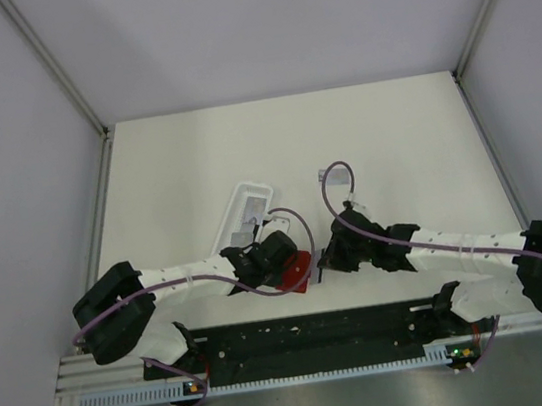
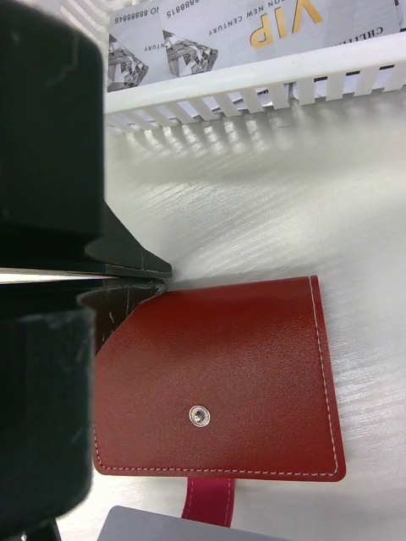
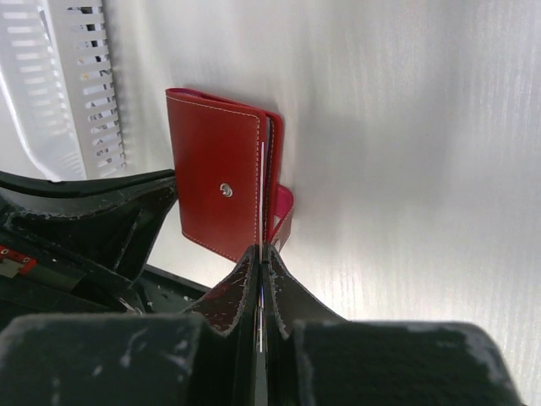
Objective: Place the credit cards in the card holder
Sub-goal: Open the card holder at the center of the board.
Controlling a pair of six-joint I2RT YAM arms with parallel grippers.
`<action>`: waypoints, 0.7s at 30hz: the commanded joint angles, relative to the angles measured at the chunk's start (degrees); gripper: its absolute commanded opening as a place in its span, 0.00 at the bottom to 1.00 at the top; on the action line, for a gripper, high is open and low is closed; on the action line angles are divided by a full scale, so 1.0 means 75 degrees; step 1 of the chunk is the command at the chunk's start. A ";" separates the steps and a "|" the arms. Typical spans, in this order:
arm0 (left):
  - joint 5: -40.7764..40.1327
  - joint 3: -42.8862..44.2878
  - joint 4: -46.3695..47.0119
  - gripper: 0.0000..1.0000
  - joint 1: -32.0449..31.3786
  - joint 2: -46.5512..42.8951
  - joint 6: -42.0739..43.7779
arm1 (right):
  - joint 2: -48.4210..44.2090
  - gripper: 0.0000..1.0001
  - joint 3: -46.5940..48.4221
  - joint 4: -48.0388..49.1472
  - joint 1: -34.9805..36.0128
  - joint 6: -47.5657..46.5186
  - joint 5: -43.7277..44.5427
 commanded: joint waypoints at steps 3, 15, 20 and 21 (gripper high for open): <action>0.0232 0.0074 0.0000 0.00 -0.0052 0.0186 -0.0102 | 0.0146 0.00 -0.0025 -0.0063 -0.0069 -0.0087 0.0116; 0.0349 0.0109 0.0058 0.00 -0.0053 0.0221 -0.0114 | 0.0650 0.00 -0.0084 0.0697 -0.0080 -0.0064 -0.0200; 0.0384 0.0085 0.0082 0.00 -0.0064 0.0280 -0.0102 | 0.0745 0.00 -0.0212 0.1202 -0.0081 -0.0028 -0.0399; 0.0373 0.0085 0.0093 0.00 -0.0064 0.0280 -0.0079 | 0.0768 0.00 -0.0224 0.1272 -0.0069 -0.0005 -0.0411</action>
